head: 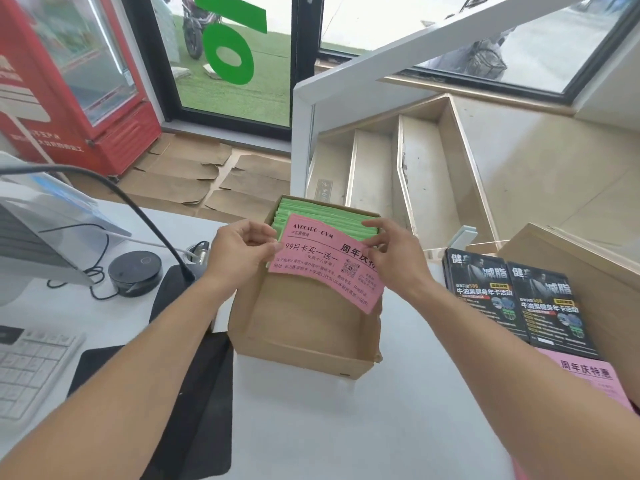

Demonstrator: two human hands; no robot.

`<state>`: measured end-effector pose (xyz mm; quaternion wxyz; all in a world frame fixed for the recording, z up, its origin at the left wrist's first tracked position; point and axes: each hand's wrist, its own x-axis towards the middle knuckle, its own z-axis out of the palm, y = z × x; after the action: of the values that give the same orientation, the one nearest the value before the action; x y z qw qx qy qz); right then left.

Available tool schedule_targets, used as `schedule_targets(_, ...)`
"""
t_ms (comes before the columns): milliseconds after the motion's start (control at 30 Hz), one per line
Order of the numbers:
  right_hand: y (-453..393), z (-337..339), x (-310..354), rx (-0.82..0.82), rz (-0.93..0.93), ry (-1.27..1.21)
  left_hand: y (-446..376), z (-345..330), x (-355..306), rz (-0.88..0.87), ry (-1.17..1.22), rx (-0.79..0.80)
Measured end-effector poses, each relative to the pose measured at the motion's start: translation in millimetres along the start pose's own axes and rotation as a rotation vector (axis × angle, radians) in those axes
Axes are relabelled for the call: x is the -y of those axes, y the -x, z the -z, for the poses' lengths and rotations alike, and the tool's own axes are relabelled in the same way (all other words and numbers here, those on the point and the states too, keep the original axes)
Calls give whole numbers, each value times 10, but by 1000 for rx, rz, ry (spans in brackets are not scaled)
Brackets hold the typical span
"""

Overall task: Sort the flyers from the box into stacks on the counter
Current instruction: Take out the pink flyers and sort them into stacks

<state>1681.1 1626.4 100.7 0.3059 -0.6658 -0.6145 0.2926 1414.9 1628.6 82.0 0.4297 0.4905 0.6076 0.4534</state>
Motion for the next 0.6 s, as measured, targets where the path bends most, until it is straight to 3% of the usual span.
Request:
schedule_targets(200,-144,-285,16,78,104,375,-445,126,147,-382,-672,159)
schedule_targets(333,-138,-368,-34,52,162,550,-589,127,236,-493,-734,200)
schedule_targets(600,-121,-413,-79,36,151,535,-684,27,381,-571,-840,170)
